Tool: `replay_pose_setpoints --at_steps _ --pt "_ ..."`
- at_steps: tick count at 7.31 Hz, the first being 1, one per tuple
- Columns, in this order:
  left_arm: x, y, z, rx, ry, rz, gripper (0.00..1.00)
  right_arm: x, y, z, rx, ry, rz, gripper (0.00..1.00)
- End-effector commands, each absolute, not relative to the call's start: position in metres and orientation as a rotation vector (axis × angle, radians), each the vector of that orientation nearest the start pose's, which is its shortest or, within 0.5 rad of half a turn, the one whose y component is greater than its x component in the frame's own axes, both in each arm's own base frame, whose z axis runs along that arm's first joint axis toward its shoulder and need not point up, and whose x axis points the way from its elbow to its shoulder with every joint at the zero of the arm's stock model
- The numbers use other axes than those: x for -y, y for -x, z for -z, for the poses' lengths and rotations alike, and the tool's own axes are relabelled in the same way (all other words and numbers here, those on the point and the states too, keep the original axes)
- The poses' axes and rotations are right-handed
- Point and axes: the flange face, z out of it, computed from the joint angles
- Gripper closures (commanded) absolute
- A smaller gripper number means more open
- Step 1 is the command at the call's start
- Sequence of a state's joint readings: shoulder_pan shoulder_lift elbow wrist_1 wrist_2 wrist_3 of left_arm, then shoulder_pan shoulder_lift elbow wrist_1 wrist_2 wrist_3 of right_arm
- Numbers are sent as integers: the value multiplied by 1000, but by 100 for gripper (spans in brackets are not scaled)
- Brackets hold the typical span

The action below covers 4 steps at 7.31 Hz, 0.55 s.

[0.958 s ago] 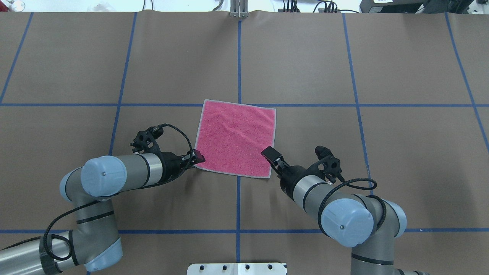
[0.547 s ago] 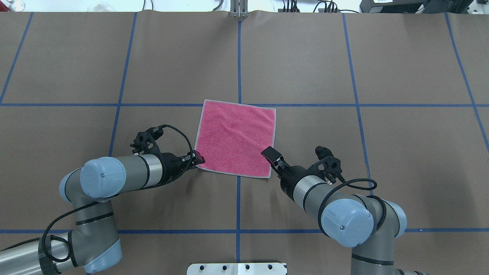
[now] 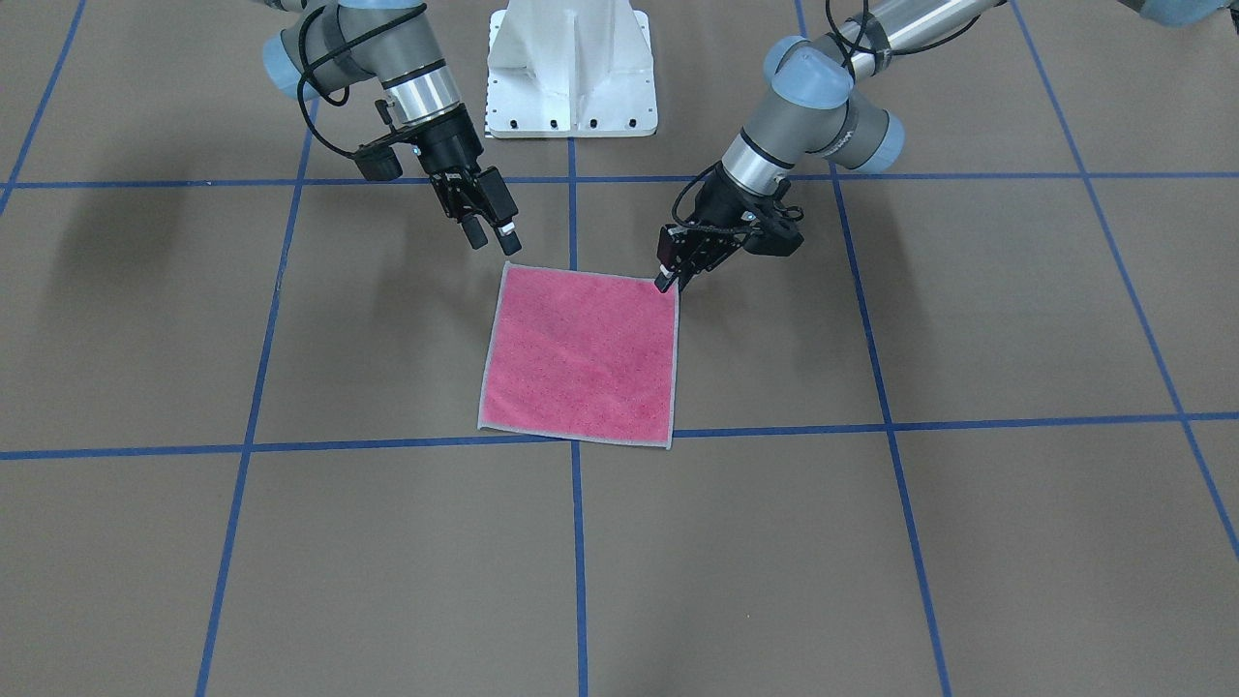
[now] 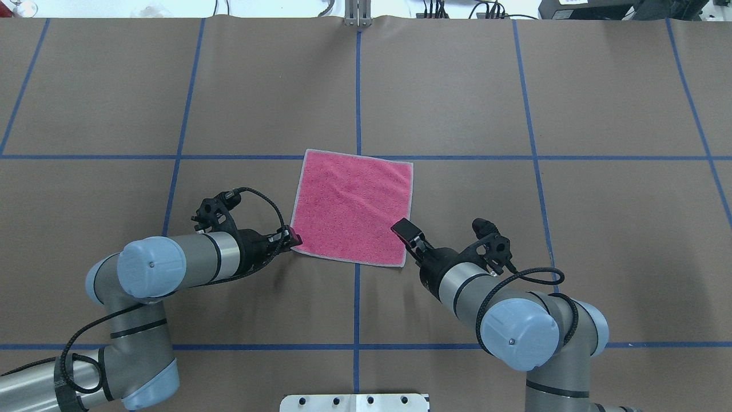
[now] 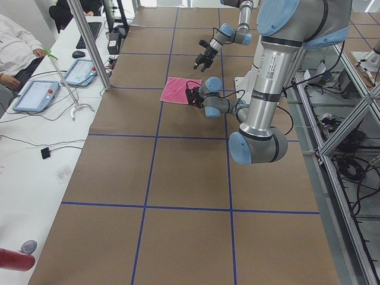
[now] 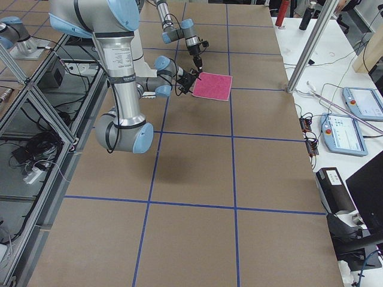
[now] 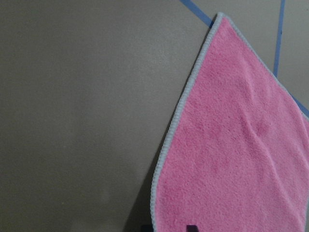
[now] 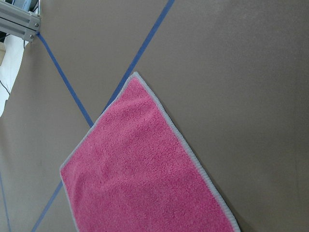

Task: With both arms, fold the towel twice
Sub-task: 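Lower both grippers onto the towel's near corners and close them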

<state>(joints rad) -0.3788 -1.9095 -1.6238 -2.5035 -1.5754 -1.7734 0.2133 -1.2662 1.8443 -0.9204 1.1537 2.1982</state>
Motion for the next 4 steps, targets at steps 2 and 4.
replay_pose_setpoints --at_steps 2,4 --pt "355 -530 -343 -1334 -117 492 100 288 528 -294 1305 -112 -969 0" --pt "356 -530 -341 -1335 -134 494 100 275 540 -299 1248 -152 -966 2"
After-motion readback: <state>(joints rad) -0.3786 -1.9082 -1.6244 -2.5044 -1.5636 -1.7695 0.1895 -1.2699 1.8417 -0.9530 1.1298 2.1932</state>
